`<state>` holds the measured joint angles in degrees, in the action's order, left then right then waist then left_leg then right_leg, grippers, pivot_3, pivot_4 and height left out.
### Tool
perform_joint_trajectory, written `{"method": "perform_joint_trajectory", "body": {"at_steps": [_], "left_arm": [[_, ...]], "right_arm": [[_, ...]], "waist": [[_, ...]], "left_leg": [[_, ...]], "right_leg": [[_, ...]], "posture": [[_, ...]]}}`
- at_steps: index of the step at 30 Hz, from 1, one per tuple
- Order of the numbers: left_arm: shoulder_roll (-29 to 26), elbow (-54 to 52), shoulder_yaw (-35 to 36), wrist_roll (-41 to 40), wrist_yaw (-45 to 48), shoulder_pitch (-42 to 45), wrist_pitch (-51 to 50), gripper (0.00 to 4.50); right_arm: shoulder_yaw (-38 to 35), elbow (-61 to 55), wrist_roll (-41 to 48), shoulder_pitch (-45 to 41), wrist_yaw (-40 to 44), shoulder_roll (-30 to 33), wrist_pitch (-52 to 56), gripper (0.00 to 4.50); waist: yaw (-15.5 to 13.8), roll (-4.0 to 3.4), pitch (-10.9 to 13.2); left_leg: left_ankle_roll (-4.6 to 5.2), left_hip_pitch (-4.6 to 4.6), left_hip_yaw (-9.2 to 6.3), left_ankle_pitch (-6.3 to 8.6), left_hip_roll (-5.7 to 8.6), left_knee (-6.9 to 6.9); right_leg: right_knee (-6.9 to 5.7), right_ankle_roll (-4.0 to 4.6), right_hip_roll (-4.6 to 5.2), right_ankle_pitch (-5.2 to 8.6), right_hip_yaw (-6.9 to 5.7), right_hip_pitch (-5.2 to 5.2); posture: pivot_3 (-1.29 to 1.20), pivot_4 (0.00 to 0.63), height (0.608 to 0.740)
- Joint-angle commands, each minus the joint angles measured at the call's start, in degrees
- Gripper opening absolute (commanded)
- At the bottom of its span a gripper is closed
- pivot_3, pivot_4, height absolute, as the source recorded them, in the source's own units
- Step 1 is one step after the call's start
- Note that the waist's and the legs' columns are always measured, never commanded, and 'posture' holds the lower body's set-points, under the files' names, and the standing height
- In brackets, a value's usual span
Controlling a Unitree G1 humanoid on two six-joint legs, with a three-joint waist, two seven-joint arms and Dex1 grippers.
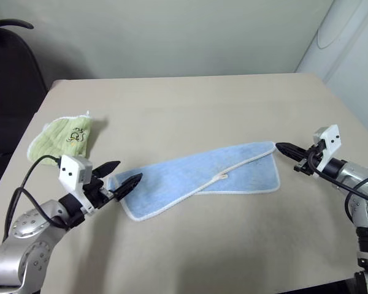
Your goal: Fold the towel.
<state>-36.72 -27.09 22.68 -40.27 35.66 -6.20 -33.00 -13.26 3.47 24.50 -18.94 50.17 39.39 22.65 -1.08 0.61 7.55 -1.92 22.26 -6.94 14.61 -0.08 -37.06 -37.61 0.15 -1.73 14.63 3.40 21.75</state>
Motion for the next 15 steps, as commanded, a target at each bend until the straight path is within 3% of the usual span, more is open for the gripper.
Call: {"method": "perform_joint_trajectory", "body": {"at_steps": [1, 15], "left_arm": [[0.6, -1.5, -0.6, 1.0, -0.8, 0.2, 1.2, 4.48], [1.5, -1.3, -3.8, 1.8, -0.6, 1.5, 1.6, 4.48]], "right_arm": [[0.4, -0.3, -0.9, -1.4, -0.4, 0.2, -1.6, 0.00], [4.7, 9.0, -9.8, -6.4, -0.8, 1.3, -11.1, 0.00]], "waist": [[0.1, 0.00, 0.0], [0.1, 0.00, 0.0]], "left_leg": [[0.00, 0.00, 0.01, 0.00, 0.00, 0.00], [0.00, -0.02, 0.01, 0.00, 0.00, 0.00]], "right_leg": [[-0.01, 0.00, 0.00, 0.00, 0.00, 0.00], [-0.06, 0.00, 0.00, 0.00, 0.00, 0.00]], "posture": [[0.00, 0.150, 0.740], [0.00, 0.150, 0.740]]}}
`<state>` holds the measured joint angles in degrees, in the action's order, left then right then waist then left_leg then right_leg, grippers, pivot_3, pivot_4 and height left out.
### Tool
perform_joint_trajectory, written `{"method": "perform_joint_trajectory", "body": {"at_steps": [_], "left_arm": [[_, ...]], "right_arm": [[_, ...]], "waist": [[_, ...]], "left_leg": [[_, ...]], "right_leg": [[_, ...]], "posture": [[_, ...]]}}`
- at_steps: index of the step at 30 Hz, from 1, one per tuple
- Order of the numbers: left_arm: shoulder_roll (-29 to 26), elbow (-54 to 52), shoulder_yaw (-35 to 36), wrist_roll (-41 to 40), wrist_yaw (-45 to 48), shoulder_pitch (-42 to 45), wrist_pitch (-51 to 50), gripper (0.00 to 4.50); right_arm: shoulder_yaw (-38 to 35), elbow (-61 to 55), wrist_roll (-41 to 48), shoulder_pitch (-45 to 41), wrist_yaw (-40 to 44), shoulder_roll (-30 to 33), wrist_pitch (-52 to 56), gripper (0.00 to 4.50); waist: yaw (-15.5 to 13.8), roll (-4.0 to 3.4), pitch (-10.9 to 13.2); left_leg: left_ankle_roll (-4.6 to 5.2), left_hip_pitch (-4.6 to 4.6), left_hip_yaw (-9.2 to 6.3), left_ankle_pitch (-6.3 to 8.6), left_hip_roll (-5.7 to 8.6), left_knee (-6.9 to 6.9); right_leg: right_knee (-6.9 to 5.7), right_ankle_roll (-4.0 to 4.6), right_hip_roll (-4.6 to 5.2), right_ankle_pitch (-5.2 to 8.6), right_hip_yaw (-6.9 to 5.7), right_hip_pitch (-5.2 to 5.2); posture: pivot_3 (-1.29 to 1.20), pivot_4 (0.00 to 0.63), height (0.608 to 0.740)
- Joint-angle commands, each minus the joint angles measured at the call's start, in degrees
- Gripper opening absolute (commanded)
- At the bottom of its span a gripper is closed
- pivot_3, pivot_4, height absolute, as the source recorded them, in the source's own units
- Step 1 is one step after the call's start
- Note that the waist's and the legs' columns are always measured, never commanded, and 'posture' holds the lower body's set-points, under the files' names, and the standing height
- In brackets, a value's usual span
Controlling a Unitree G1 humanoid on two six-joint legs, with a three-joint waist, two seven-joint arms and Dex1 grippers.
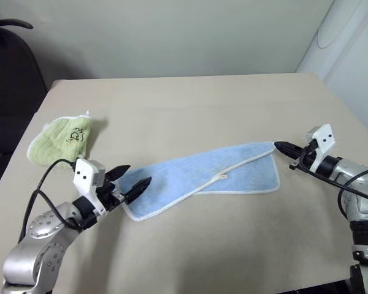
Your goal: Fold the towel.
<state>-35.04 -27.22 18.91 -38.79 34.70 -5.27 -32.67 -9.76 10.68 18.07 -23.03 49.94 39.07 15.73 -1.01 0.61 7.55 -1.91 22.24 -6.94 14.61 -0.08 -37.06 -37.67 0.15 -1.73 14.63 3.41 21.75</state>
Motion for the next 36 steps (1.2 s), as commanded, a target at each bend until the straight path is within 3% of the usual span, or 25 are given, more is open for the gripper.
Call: {"method": "perform_joint_trajectory", "body": {"at_steps": [1, 5, 10, 17, 24, 27, 33, 36], "left_arm": [[0.0, -0.9, -0.3, 0.6, 0.3, 0.7, 1.4, 4.50], [0.5, -0.3, -1.9, 1.2, 0.4, 2.2, 1.8, 4.50], [1.1, 0.4, -2.4, 1.7, 0.6, 2.9, 2.4, 4.50], [2.2, -0.2, -2.5, 2.2, 0.5, 1.8, 3.0, 4.50], [2.4, -0.8, -2.3, 2.3, 0.4, 1.3, 3.0, 4.50], [2.3, -1.1, -2.0, 2.4, 0.3, 1.0, 3.1, 4.50], [1.1, -1.2, -2.4, 4.0, 0.8, 0.5, 3.7, 4.50], [-0.8, -0.5, -2.7, 6.7, 2.1, 0.0, 5.5, 4.50]], "right_arm": [[2.4, 3.5, -5.8, -2.9, -0.8, 2.3, -6.2, 0.18], [9.4, 12.8, -18.2, -6.2, -2.4, 6.2, -22.5, 1.25], [14.2, 22.2, -25.5, -11.4, -3.0, 8.3, -37.1, 2.94], [19.9, 34.2, -35.0, -17.7, -7.6, 9.2, -50.9, 2.94], [24.2, 44.1, -41.9, -23.6, -15.1, 7.3, -56.3, 2.94], [25.0, 46.2, -43.0, -25.5, -16.8, 6.6, -57.5, 2.34], [25.6, 47.5, -42.8, -26.1, -16.7, 6.1, -58.9, 0.20], [25.7, 47.5, -42.4, -26.0, -16.5, 5.9, -59.0, 0.04]], "waist": [[0.0, 0.00, 0.0], [-0.1, -0.01, 0.0], [0.0, -0.03, 0.0], [-0.1, -0.03, 0.0], [0.0, -0.04, 0.0], [0.0, -0.04, 0.0], [-0.1, -0.04, 0.0], [-0.1, -0.04, 0.0]], "left_leg": [[0.01, 0.00, 0.00, 0.01, 0.00, 0.00], [0.16, -0.01, 0.00, 0.10, 0.00, 0.00], [0.46, -0.02, 0.02, 0.27, -0.01, 0.00], [0.48, -0.01, 0.03, 0.30, -0.02, 0.00], [0.50, -0.01, 0.04, 0.32, -0.04, 0.00], [0.50, -0.01, 0.06, 0.35, -0.05, 0.00], [0.49, 0.01, 0.06, 0.38, -0.06, 0.00], [0.47, 0.01, 0.07, 0.40, -0.07, 0.00]], "right_leg": [[0.00, 0.00, 0.00, 0.00, 0.00, 0.00], [-0.04, 0.00, 0.01, 0.00, 0.00, 0.00], [-0.13, 0.01, 0.02, 0.00, 0.00, 0.02], [-0.13, 0.01, 0.03, 0.00, 0.00, 0.03], [-0.15, 0.03, 0.04, 0.00, 0.00, 0.04], [-0.15, 0.04, 0.05, 0.00, 0.00, 0.05], [-0.15, 0.06, 0.05, 0.01, 0.00, 0.07], [-0.15, 0.10, 0.05, 0.03, 0.00, 0.08]], "posture": [[0.00, 0.150, 0.740], [0.00, 0.150, 0.740], [0.00, 0.150, 0.740], [0.00, 0.150, 0.740], [0.00, 0.150, 0.740], [0.00, 0.150, 0.740], [0.00, 0.150, 0.740], [0.00, 0.150, 0.740]]}}
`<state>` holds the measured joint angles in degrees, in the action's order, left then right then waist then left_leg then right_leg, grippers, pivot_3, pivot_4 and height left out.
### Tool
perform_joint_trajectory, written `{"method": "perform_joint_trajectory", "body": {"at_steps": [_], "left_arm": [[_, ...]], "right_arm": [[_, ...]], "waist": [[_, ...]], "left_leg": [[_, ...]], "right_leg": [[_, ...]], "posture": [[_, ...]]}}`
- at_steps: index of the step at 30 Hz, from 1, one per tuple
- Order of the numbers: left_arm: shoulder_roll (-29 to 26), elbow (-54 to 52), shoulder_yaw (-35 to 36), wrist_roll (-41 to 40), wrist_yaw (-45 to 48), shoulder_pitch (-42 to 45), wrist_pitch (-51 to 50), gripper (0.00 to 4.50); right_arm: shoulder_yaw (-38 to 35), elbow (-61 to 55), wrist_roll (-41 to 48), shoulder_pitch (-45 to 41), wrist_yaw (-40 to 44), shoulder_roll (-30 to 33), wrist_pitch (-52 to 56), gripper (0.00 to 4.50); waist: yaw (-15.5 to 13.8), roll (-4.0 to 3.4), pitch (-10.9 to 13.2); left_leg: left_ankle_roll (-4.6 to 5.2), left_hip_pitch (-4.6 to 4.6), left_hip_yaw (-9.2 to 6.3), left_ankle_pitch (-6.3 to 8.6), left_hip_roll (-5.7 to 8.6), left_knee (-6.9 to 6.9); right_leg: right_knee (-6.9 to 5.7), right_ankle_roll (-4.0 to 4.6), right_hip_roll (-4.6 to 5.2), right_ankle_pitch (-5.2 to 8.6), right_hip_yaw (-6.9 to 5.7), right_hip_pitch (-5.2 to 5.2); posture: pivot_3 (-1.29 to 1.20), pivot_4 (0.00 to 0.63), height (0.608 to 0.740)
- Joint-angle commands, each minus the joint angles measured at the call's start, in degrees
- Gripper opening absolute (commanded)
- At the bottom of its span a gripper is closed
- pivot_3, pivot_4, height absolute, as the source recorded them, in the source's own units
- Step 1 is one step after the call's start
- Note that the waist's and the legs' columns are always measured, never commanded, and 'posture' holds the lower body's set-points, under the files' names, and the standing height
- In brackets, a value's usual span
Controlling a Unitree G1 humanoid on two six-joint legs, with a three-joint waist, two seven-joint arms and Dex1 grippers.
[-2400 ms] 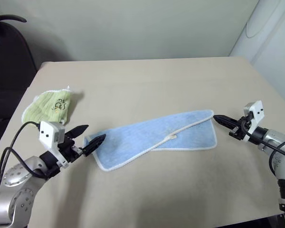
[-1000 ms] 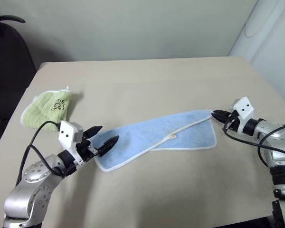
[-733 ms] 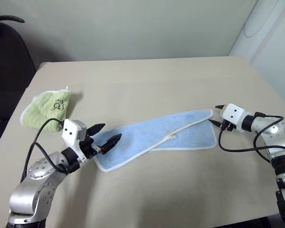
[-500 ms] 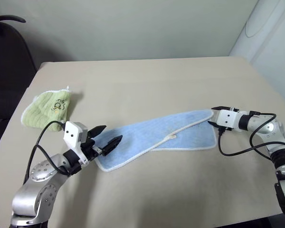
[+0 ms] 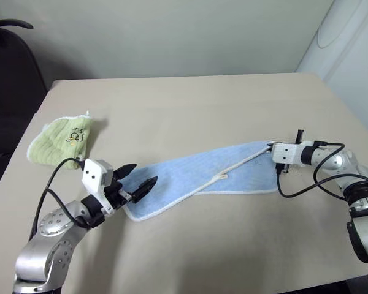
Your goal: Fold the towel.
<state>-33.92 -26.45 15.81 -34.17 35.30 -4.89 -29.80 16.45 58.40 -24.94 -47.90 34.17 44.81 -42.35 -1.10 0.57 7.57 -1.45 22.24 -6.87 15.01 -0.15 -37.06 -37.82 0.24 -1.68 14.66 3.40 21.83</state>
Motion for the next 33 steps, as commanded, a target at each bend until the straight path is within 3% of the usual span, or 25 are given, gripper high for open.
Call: {"method": "perform_joint_trajectory", "body": {"at_steps": [1, 5, 11, 16, 25, 30, 33], "left_arm": [[-3.5, -0.7, 0.6, 3.2, 3.0, -0.7, 3.4, 4.50], [-11.8, 2.9, 0.8, 7.0, 11.2, -2.6, 6.3, 4.50], [-25.0, 7.2, 3.1, 5.0, 29.2, -4.0, 7.8, 4.50], [-30.1, 8.4, -2.2, 9.2, 37.0, -2.5, 13.2, 4.50], [-30.0, 13.2, -16.6, 19.9, 40.8, 5.8, 19.3, 4.50], [-28.3, 17.9, -21.2, 23.8, 40.3, 9.0, 21.3, 4.50], [-26.7, 20.5, -22.3, 25.6, 39.0, 9.9, 22.4, 3.87]], "right_arm": [[-0.7, -0.3, 0.8, -1.1, -0.7, 0.1, -0.8, 0.04], [-1.1, -1.0, 1.1, -0.7, -1.5, -0.6, -0.4, 0.04], [-1.2, -1.6, 1.4, -0.1, -2.4, -1.7, 0.0, 0.04], [-1.9, -3.4, 2.5, 1.2, -3.1, -2.1, 0.6, 0.04], [-3.7, -9.1, 5.0, 6.2, -3.6, -1.5, 3.1, 0.04], [-5.4, -13.6, 6.5, 10.1, -3.3, -0.7, 5.2, 0.04], [-6.3, -16.1, 7.2, 12.0, -3.0, -0.4, 6.5, 0.00]], "waist": [[0.0, 0.00, 0.0], [0.3, 0.00, 0.0], [0.3, 0.00, 0.0], [0.3, -0.01, 0.0], [0.5, -0.01, 0.0], [0.3, -0.26, -0.2], [0.2, -0.62, -0.4]], "left_leg": [[0.00, 0.00, 0.00, 0.01, 0.00, 0.00], [-0.03, 0.01, 0.00, 0.04, -0.03, 0.03], [-0.07, 0.47, -0.01, 0.05, -0.05, 0.02], [-0.10, 0.67, -0.03, 0.04, -0.04, 0.02], [-0.10, 0.77, -0.04, 0.05, -0.07, 0.03], [-0.09, 0.78, -0.06, 0.05, -0.06, 0.02], [-0.04, 0.74, -0.05, 0.03, -0.03, 0.02]], "right_leg": [[-0.02, 0.02, 0.00, 0.01, 0.00, 0.01], [-0.07, 0.09, 0.00, 0.05, -0.01, 0.09], [-0.15, 0.12, 0.00, 0.07, -0.02, 0.57], [-0.14, 0.13, 0.00, 0.06, -0.02, 0.75], [-0.14, 0.13, 0.00, 0.06, -0.03, 0.85], [-0.13, 0.13, 0.01, 0.06, -0.04, 0.83], [-0.16, 0.11, 0.06, 0.06, -0.04, 0.79]], "posture": [[0.00, 0.150, 0.740], [0.00, 0.150, 0.740], [0.00, 0.150, 0.740], [0.00, 0.150, 0.740], [0.00, 0.150, 0.740], [0.00, 0.150, 0.740], [0.00, 0.150, 0.740]]}}
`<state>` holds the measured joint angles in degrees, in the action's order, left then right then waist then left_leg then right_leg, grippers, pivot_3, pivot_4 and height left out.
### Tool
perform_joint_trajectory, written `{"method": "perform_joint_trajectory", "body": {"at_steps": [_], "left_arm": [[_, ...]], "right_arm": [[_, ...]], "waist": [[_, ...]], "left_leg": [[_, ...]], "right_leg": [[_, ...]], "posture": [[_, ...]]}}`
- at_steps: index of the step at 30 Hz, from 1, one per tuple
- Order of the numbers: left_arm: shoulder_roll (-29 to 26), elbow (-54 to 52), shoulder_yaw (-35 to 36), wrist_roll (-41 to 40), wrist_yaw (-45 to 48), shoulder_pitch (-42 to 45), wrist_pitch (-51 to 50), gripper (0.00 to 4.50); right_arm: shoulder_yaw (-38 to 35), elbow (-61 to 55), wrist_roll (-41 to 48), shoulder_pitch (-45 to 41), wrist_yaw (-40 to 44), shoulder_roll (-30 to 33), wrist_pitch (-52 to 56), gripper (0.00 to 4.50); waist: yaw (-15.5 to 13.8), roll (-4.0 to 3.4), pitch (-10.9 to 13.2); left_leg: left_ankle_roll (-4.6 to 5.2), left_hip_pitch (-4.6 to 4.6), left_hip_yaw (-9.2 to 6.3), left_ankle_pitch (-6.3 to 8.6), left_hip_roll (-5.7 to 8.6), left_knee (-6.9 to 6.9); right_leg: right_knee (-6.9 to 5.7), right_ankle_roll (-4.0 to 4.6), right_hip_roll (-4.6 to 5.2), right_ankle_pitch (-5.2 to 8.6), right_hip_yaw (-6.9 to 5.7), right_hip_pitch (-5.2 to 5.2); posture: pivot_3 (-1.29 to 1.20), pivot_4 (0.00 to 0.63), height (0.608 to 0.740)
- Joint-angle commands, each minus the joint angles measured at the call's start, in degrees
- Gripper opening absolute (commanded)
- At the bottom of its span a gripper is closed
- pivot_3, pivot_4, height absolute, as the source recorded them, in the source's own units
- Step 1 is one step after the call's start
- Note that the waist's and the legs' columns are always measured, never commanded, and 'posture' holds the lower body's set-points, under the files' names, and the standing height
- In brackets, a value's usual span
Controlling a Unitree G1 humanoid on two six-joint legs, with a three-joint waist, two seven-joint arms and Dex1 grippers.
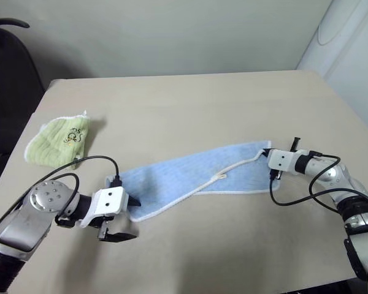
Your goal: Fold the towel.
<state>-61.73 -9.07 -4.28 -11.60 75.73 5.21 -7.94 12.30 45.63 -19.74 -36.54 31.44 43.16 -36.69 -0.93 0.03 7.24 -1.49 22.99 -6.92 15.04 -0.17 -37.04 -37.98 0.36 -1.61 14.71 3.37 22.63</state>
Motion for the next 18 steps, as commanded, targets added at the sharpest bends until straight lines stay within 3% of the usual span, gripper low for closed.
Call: {"method": "perform_joint_trajectory", "body": {"at_steps": [1, 11, 18], "left_arm": [[1.4, 3.4, -2.2, 3.3, -1.6, -0.2, 1.0, 3.52], [2.2, 2.7, 0.6, 0.8, -2.5, -1.7, 0.8, 0.02], [5.1, -1.5, 6.5, -6.7, -5.3, -3.2, -5.5, 0.02]], "right_arm": [[-2.3, -4.0, 2.2, 1.2, -0.2, 1.3, 1.1, 0.00], [-2.2, -5.7, 2.7, 1.6, 0.4, 1.1, 2.7, 0.00], [-2.3, -4.3, 3.7, -0.2, 2.5, 1.5, 1.9, 0.00]], "waist": [[0.0, -0.15, -0.1], [0.6, -0.58, -0.4], [0.8, -0.59, -0.4]], "left_leg": [[0.00, -0.03, 0.00, 0.00, -0.01, 0.00], [0.04, -0.07, 0.01, 0.02, -0.02, 0.07], [0.05, -0.05, 0.03, 0.02, -0.02, 0.09]], "right_leg": [[-0.03, 0.00, 0.00, 0.00, 0.00, -0.01], [0.07, -0.01, 0.00, 0.00, 0.00, -0.05], [0.11, -0.01, 0.00, 0.00, 0.01, -0.03]], "posture": [[0.00, 0.150, 0.740], [0.00, 0.150, 0.740], [0.00, 0.150, 0.740]]}}
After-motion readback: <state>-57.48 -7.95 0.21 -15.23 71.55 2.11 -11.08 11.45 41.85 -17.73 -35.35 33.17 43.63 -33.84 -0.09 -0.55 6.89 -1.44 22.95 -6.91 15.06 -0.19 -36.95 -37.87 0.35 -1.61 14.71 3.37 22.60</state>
